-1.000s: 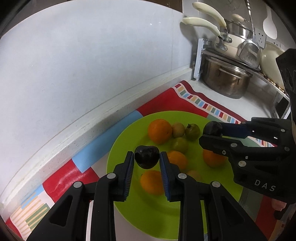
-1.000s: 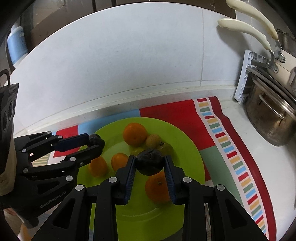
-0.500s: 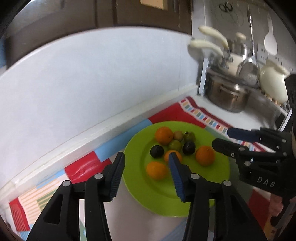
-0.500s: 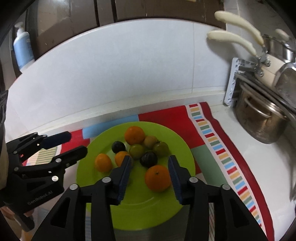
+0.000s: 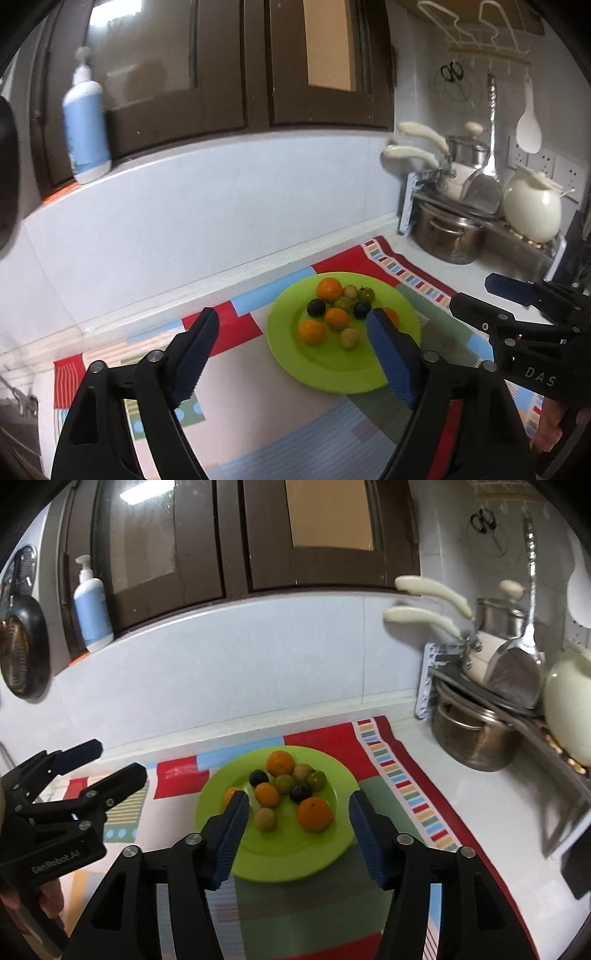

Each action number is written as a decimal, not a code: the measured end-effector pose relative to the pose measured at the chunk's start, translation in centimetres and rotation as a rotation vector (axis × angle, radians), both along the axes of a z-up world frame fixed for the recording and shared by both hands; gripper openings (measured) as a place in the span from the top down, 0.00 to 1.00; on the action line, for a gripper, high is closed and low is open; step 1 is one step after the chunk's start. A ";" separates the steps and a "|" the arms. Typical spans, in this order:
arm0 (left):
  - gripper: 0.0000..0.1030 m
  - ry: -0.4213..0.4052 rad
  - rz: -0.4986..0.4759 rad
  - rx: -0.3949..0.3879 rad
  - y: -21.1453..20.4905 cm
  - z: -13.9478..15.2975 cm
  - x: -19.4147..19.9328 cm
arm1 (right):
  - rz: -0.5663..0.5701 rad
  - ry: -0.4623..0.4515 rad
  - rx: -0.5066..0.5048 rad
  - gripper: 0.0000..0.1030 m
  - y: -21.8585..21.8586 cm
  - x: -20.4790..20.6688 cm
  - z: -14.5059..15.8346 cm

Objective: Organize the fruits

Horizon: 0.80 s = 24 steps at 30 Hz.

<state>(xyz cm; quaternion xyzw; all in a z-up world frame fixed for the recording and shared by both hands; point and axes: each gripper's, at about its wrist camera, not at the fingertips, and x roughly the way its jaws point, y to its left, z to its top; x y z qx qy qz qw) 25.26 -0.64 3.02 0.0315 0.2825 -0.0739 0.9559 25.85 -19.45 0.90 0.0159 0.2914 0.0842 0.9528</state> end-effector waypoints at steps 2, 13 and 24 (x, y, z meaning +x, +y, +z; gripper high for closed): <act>0.15 -0.013 -0.005 0.009 -0.1 0.4 -1.4 | 0.001 -0.012 0.003 0.40 -0.1 -1.3 0.4; 0.08 -0.057 0.028 0.023 -0.7 2.1 -8.7 | -0.006 -0.038 0.000 0.37 -0.9 -8.7 1.5; 0.04 -0.074 0.044 0.032 -1.2 3.5 -14.5 | -0.006 -0.072 -0.002 0.34 -1.7 -15.0 2.9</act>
